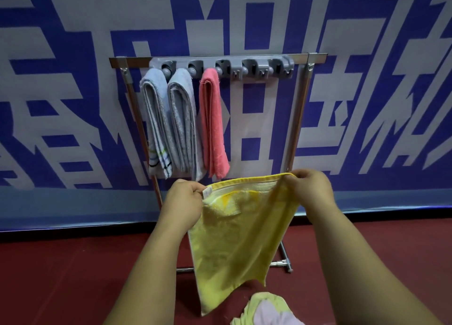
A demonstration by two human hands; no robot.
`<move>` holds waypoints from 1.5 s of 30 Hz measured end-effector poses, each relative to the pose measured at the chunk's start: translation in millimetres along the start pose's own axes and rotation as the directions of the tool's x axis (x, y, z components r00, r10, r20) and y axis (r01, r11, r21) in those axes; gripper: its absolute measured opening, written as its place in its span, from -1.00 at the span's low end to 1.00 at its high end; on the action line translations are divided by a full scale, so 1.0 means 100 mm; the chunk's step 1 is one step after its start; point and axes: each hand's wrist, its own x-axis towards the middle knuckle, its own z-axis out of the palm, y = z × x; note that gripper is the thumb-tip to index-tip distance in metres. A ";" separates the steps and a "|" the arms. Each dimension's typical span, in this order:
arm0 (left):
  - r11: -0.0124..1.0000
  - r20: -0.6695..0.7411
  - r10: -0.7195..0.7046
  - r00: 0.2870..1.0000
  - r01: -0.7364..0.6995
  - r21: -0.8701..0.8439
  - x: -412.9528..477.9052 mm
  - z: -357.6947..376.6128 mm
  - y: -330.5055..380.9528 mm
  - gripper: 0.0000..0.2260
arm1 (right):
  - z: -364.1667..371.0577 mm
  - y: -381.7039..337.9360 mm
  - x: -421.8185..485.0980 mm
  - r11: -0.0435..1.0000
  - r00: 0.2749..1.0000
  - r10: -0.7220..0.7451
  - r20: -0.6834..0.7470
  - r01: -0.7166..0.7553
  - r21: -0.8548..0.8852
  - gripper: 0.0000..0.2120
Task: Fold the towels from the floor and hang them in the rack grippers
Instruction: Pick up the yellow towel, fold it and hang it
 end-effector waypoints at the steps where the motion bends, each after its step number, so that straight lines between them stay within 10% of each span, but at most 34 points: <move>1: 1.000 0.016 -0.006 1.000 0.005 0.020 -0.01 0.01 -0.01 -0.70 | 0.01 0.01 0.00 0.999 0.999 -0.032 -0.001 0.032 -0.024 -0.88; 12: 0.990 0.056 -0.126 0.990 0.122 0.069 -0.17 0.22 -0.06 -0.60 | 0.23 -0.12 -0.25 0.979 0.975 -0.068 0.212 0.025 0.202 -0.72; 21: 0.982 0.116 -0.055 0.992 0.075 -0.175 -0.30 0.41 0.08 -0.77 | 0.25 -0.25 -0.54 0.950 0.804 -0.169 0.571 -0.020 0.310 -0.77; 31: 0.999 0.155 0.037 0.987 -0.042 0.027 -0.38 0.35 0.18 -0.76 | 0.23 -0.26 -0.55 0.861 0.710 -0.418 0.566 0.509 -0.002 -0.92; 45: 0.874 0.142 0.018 0.990 0.053 -0.483 -0.35 0.33 0.06 -0.75 | 0.32 -0.25 -0.58 0.844 0.727 -0.464 0.505 0.537 0.003 -0.97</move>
